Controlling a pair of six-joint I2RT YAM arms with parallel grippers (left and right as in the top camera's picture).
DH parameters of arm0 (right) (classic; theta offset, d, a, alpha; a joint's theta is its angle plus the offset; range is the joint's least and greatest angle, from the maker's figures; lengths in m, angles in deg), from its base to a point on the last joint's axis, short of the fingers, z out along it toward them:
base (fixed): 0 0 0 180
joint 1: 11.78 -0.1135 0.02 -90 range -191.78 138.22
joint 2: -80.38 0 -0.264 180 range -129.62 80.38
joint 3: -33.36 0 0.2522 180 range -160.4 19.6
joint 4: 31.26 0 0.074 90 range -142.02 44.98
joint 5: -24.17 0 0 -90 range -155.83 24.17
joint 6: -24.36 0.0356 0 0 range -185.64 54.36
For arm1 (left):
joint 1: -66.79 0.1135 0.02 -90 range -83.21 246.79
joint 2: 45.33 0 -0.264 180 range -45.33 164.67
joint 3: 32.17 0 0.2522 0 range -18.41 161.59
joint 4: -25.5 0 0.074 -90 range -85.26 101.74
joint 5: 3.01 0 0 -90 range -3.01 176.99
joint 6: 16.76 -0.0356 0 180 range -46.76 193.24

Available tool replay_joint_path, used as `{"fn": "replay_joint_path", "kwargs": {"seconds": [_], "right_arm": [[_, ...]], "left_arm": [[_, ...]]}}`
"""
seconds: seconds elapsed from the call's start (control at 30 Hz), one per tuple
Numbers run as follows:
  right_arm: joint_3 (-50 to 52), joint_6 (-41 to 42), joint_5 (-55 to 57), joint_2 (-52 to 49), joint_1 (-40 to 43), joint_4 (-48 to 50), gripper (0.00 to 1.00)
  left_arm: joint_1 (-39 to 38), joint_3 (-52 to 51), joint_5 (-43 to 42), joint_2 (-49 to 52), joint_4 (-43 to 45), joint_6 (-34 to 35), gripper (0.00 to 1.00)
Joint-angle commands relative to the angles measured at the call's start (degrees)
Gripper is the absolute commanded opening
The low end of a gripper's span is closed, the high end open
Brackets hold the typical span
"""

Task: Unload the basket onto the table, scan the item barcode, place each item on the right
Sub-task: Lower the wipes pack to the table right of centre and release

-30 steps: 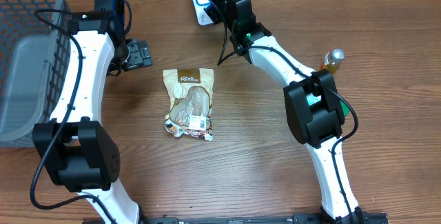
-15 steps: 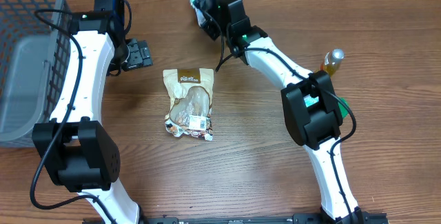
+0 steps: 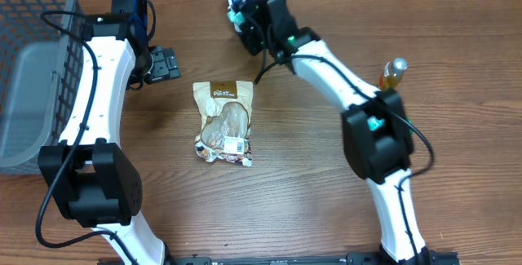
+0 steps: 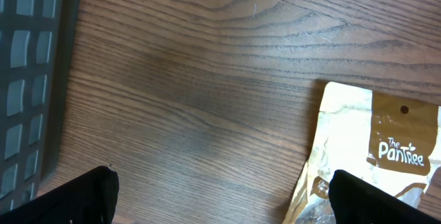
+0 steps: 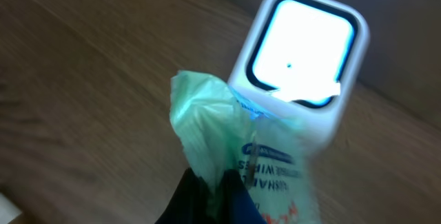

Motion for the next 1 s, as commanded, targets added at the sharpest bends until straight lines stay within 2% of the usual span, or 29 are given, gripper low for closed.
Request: {"fn": "replay_joint_path", "kwargs": {"seconds": [0.0, 0.2, 0.27, 0.4, 0.63, 0.83, 0.87, 0.97], "right_arm": [[-0.44, 11.19, -1.90, 13.33, 3.52, -8.55, 0.04], [-0.42, 13.73, -14.10, 22.67, 8.81, -35.47, 0.04], [-0.42, 13.70, -16.37, 23.06, 10.64, -45.11, 0.04], [1.55, 13.70, -16.74, 22.51, 12.85, -56.68, 0.04], [12.57, 13.70, -15.80, 22.49, 12.94, -58.86, 0.04], [21.42, 13.73, -6.08, 22.49, 13.00, -56.65, 0.04], [22.27, 13.73, -3.72, 22.49, 13.00, -56.33, 0.06], [23.15, 13.84, 1.92, 22.49, 13.00, -54.82, 0.33]], "left_arm": [[-0.39, 0.92, 0.72, -0.85, 0.04, -0.24, 1.00], [-0.39, 0.92, 0.74, -0.85, 0.04, -0.22, 1.00], [-0.39, 0.92, 0.74, -0.85, 0.04, -0.24, 1.00], [-0.39, 0.92, 0.74, -0.85, 0.04, -0.22, 1.00], [-0.39, 0.92, 0.74, -0.85, 0.04, -0.24, 0.99], [-0.39, 0.92, 0.72, -0.85, 0.04, -0.22, 0.99], [-0.39, 0.92, 0.74, -0.85, 0.04, -0.22, 1.00], [-0.39, 0.92, 0.72, -0.85, 0.04, -0.22, 1.00]]}}
